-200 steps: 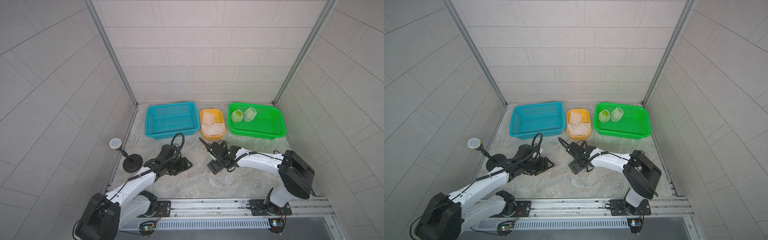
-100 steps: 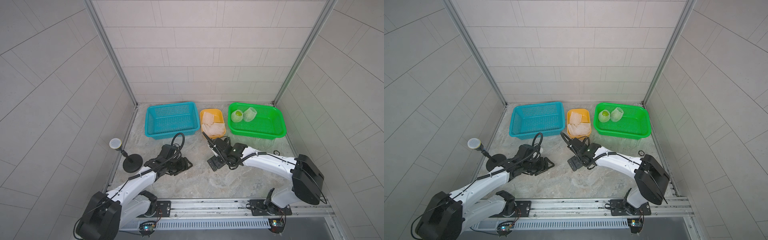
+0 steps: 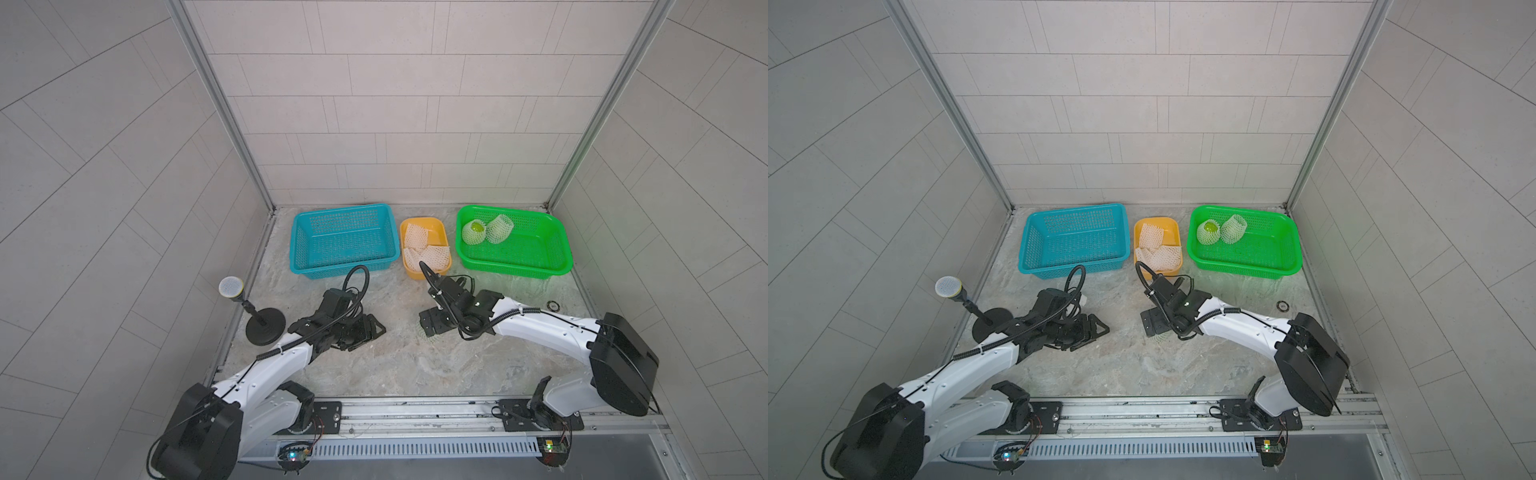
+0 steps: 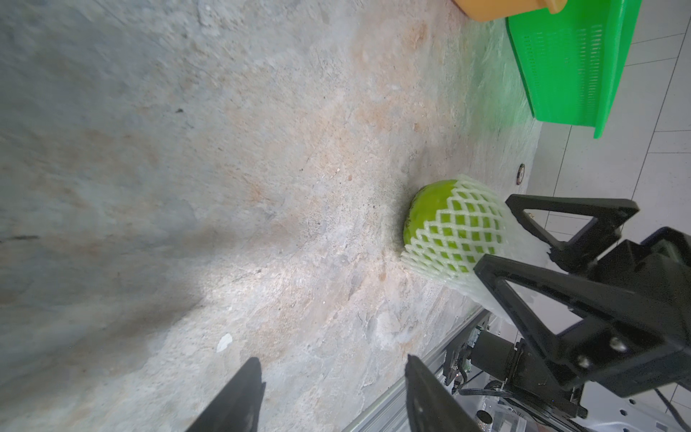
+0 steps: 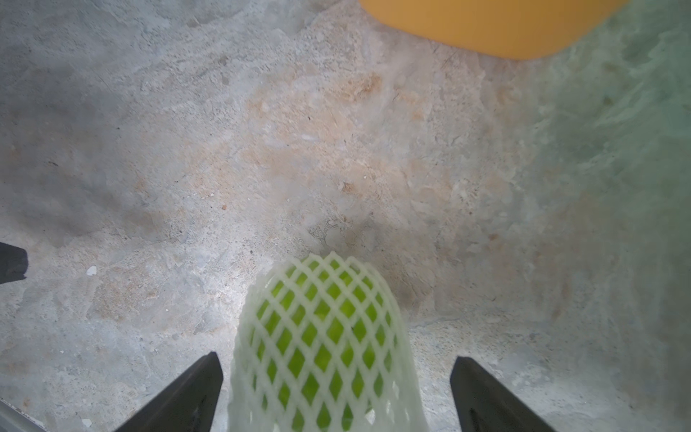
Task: Sleeve custard apples in foam nets
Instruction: Pick up the custard apple from the center of the board.
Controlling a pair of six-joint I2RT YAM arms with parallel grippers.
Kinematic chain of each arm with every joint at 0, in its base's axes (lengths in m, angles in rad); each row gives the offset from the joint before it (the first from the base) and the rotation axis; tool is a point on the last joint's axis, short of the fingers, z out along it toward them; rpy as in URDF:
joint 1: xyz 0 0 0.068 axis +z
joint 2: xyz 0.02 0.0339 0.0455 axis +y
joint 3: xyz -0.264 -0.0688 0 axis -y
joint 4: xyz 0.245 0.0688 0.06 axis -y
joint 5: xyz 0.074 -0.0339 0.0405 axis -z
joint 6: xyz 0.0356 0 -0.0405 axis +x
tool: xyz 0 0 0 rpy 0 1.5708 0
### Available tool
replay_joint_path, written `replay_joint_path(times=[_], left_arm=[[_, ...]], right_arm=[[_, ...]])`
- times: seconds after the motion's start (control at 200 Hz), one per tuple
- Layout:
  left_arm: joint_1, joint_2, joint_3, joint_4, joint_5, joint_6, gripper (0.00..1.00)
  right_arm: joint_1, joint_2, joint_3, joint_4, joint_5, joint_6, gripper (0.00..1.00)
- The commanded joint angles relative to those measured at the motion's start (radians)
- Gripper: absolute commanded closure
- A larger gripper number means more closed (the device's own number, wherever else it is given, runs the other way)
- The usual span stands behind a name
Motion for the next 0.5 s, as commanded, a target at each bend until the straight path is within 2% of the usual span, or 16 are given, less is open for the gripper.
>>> replay_joint_path(times=[0.0,0.32,0.495], left_arm=[[0.000,0.008,0.014,0.016,0.005,0.014,0.36],[0.000,0.012,0.016,0.016,0.002,0.017,0.36],[0.000,0.012,0.016,0.016,-0.001,0.017,0.36]], right_arm=[[0.001,-0.021,-0.027,0.046,0.007,0.072,0.01],[0.002,0.025,-0.033,0.089,-0.008,0.107,0.10],[0.008,0.063,-0.020,0.071,0.013,0.090,0.11]])
